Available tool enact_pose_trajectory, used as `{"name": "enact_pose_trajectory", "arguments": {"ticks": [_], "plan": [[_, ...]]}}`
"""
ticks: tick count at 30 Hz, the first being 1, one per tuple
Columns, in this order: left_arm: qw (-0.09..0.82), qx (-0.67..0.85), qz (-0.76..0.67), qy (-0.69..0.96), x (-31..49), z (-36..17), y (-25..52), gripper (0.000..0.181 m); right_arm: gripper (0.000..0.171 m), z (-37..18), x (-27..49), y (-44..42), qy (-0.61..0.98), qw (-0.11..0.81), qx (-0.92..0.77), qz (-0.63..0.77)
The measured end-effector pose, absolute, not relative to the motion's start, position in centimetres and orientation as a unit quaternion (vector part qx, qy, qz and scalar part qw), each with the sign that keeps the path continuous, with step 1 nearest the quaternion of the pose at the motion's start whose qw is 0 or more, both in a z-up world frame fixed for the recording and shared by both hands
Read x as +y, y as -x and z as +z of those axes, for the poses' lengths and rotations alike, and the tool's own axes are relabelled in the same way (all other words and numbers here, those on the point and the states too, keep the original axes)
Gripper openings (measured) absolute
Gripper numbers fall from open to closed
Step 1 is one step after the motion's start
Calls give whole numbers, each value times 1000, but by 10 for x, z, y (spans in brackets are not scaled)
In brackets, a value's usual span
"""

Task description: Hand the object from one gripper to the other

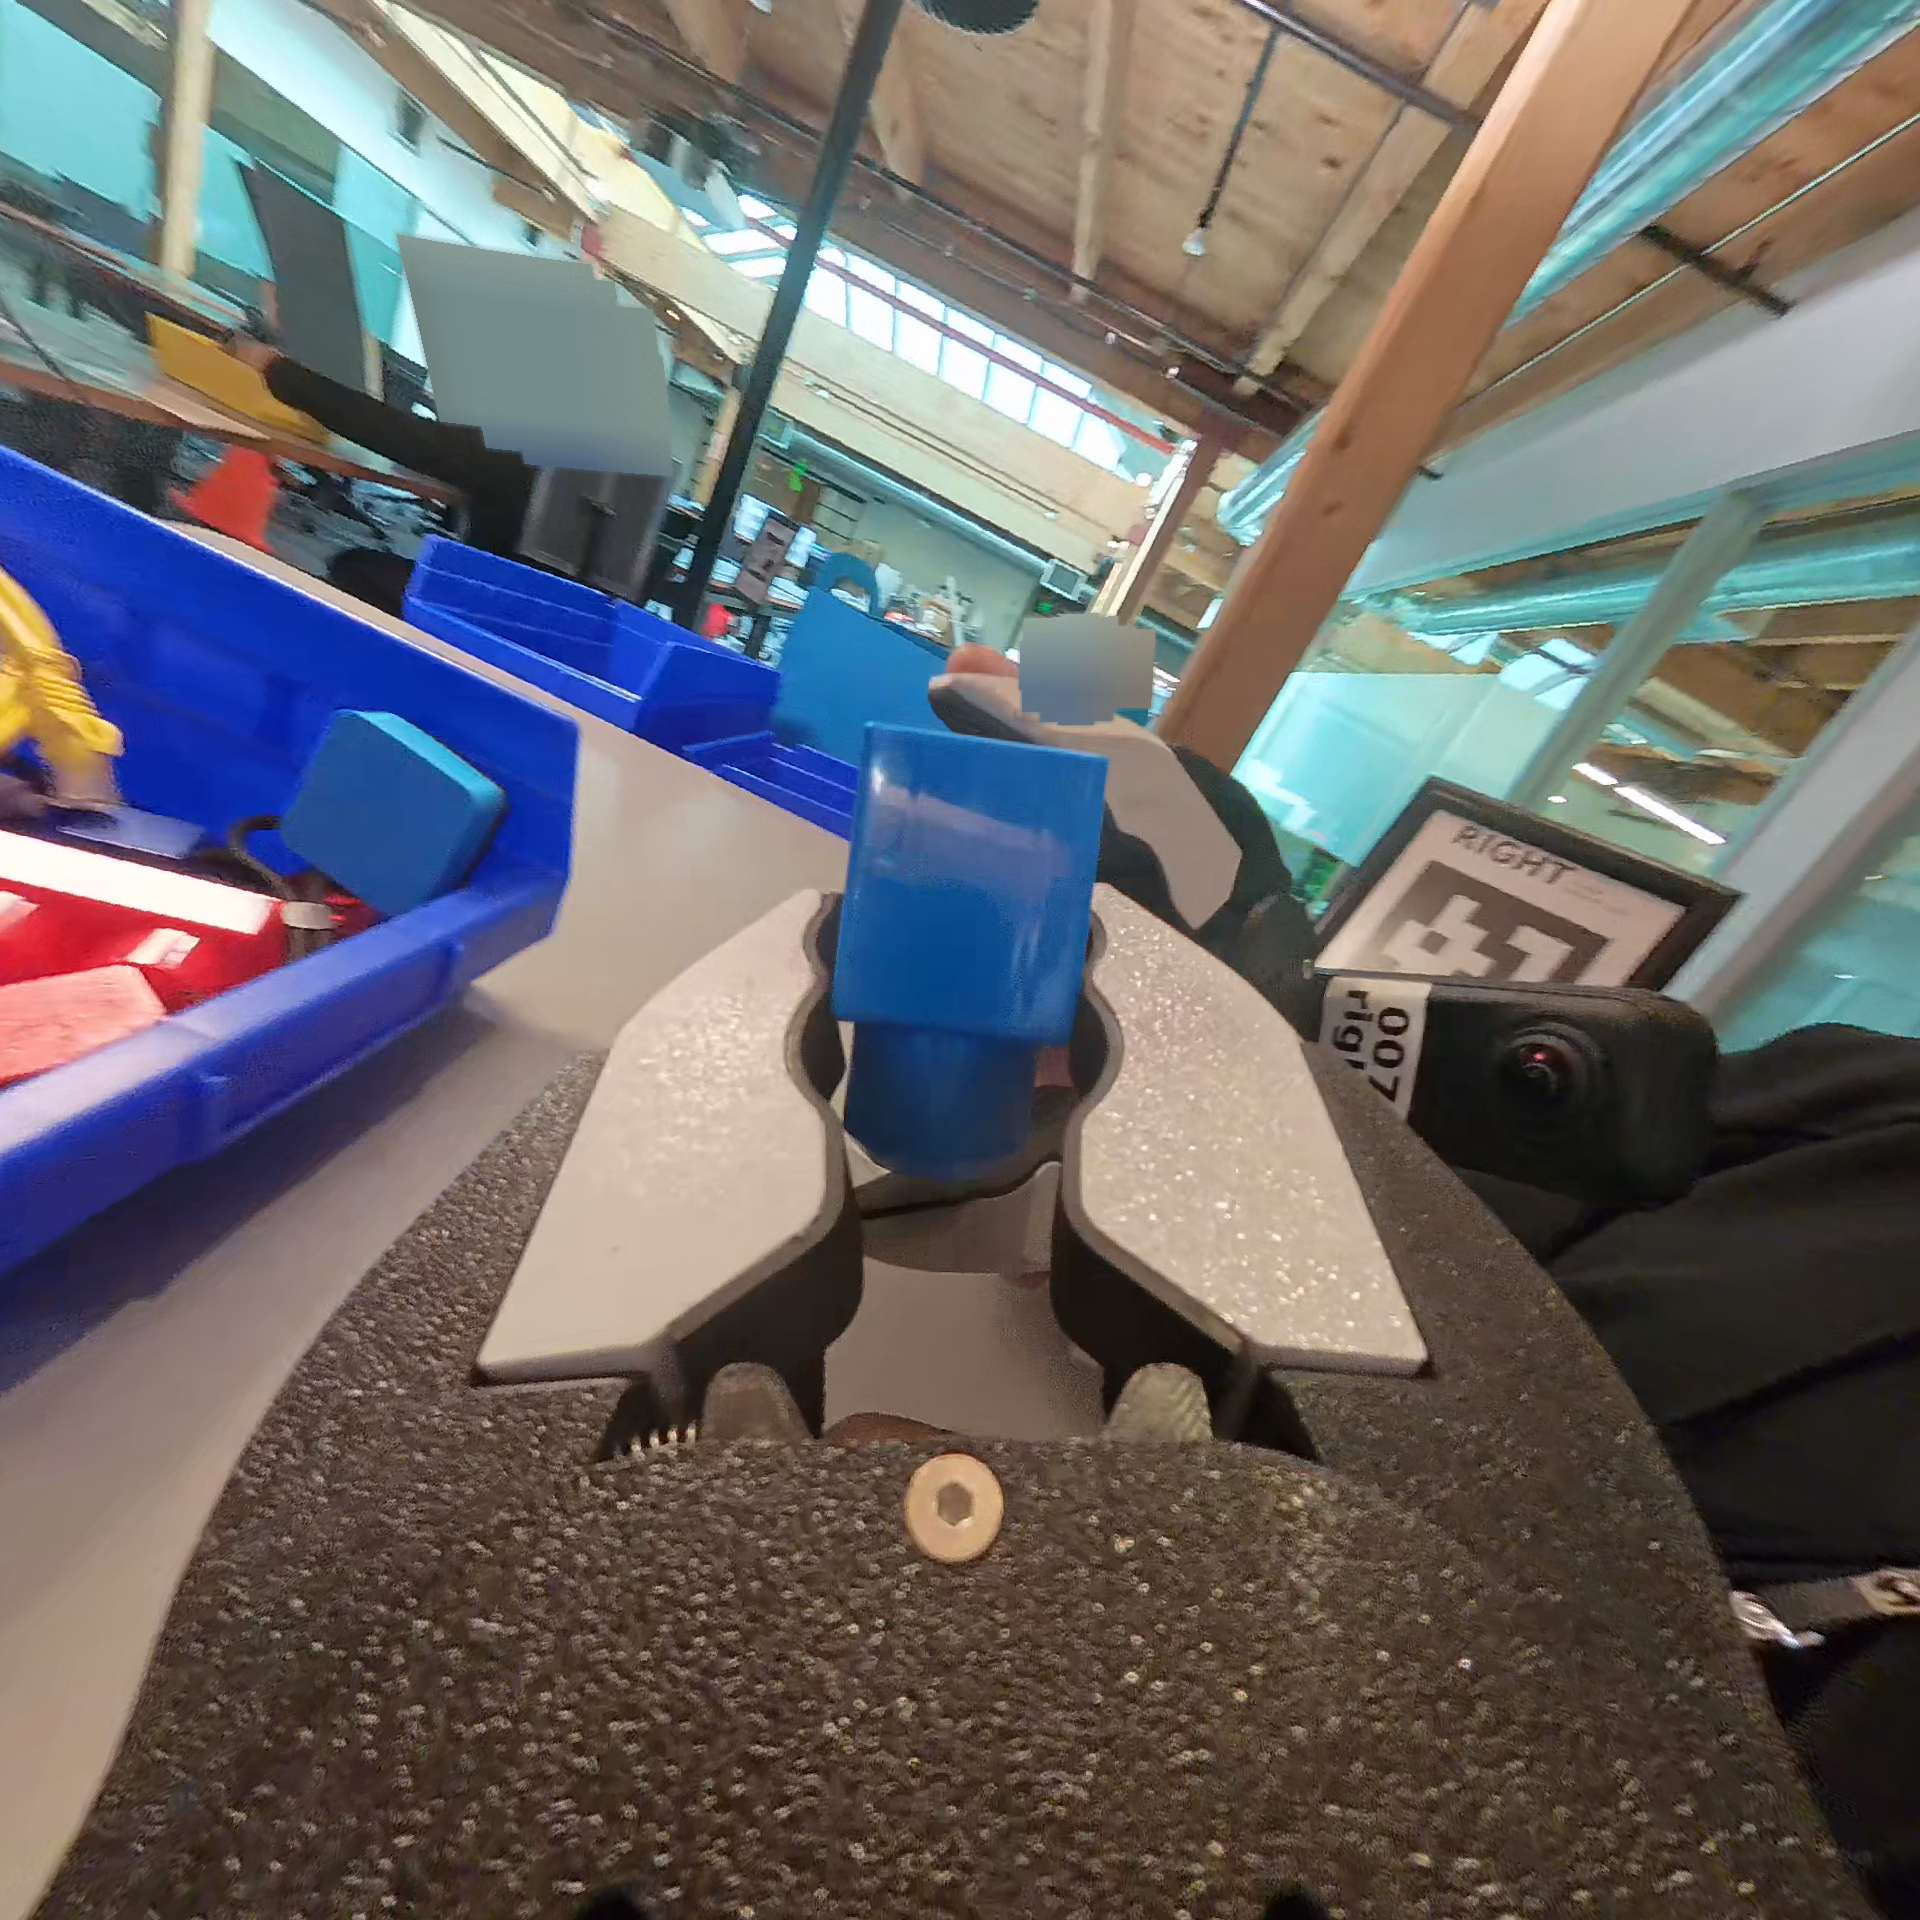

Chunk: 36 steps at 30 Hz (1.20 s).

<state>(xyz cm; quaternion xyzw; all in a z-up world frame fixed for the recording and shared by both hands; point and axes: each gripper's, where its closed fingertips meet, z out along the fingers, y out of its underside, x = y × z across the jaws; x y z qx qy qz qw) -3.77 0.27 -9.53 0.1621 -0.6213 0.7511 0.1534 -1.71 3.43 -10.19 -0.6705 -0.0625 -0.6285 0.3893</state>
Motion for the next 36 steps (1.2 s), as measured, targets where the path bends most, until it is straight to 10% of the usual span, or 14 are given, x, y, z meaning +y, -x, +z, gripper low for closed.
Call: {"name": "enact_pose_trajectory", "arguments": {"ticks": [18,36], "plan": [[92,-617,762,-175,2,-93,28,61,66,-103,19,6,722,534,124,-422],[-325,-672,666,-16,20,-90,15,66,66,-88,37,29,559,731,331,208]]}}
